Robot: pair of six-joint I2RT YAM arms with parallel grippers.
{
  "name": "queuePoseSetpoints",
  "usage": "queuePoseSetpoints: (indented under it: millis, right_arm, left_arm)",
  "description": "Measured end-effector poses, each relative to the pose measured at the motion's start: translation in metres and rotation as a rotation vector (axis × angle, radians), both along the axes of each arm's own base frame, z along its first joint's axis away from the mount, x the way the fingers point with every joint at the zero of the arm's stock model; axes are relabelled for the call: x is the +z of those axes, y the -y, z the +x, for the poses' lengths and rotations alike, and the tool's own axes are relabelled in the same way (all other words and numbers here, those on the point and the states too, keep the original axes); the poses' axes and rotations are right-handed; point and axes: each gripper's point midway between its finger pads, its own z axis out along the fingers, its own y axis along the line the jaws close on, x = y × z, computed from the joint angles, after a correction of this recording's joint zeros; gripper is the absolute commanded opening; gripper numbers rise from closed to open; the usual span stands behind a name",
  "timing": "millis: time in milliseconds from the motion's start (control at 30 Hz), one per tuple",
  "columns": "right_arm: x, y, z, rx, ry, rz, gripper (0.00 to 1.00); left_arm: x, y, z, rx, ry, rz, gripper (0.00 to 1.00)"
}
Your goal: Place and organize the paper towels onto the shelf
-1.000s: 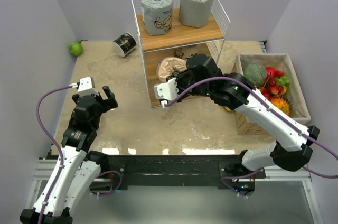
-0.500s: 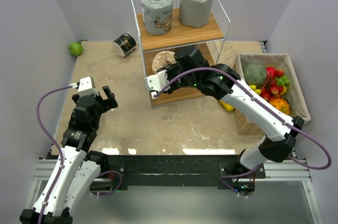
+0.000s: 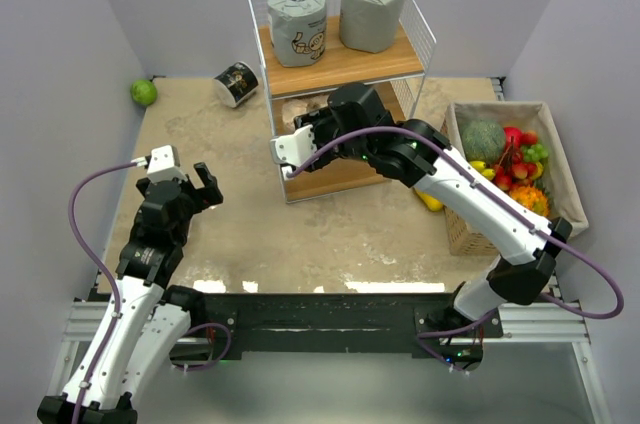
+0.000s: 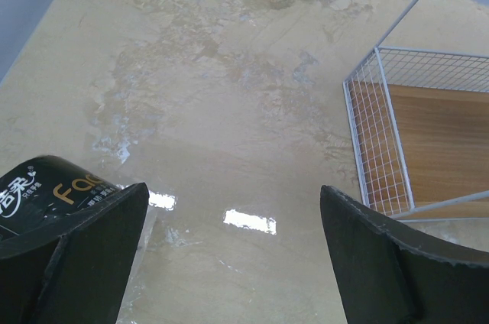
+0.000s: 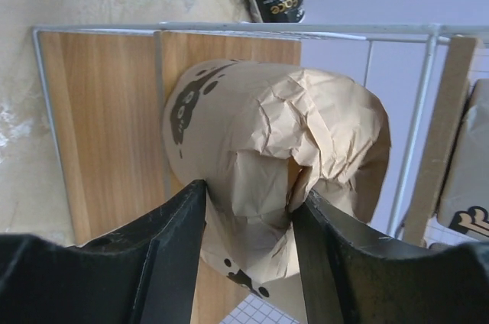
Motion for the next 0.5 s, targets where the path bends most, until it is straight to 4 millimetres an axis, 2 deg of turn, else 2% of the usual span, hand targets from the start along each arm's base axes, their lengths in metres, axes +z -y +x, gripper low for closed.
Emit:
queuePoseSetpoints:
  millis: [300, 500]
  right_arm:
    - [0.016, -0.003, 0.007, -0.016, 0.054, 0.048, 0.54]
    - [0.024, 0.006, 0.000, -0.028, 0.070, 0.108, 0.54]
  left_arm:
    - [0.000, 0.000, 0.000, 0.000, 0.000, 0.000, 0.99]
    - [0.000, 0.000, 0.000, 0.000, 0.000, 0.000, 1.00]
